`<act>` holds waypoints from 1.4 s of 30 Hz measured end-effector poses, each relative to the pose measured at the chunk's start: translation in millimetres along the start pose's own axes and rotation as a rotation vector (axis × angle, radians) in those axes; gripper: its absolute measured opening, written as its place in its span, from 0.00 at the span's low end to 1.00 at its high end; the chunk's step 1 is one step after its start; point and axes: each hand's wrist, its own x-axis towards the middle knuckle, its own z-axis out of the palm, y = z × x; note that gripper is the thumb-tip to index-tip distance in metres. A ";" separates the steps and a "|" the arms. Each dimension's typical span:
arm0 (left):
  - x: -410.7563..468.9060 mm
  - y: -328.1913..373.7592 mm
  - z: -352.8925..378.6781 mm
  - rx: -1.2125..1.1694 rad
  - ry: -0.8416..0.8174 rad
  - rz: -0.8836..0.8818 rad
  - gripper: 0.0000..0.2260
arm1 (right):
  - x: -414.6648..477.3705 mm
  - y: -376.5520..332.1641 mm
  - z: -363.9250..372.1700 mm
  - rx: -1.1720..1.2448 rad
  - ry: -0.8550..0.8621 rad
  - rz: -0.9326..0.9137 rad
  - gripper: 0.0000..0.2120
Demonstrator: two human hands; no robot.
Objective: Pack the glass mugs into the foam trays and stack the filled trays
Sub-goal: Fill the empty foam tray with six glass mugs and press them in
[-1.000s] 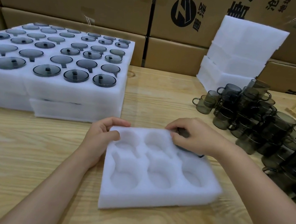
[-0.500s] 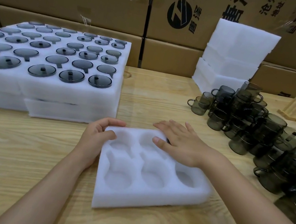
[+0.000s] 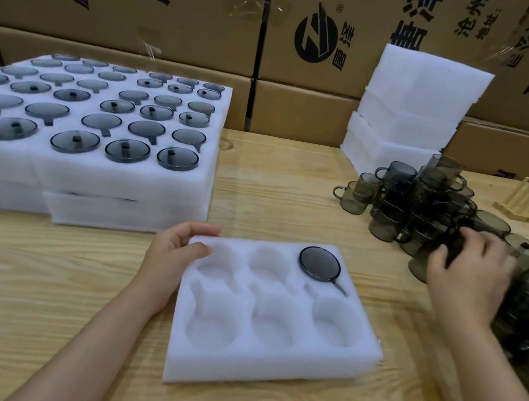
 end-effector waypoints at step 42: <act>-12.8 21.1 1.9 0.205 -0.101 0.315 0.15 | -75.9 -133.6 -46.0 0.840 -0.645 -0.407 0.14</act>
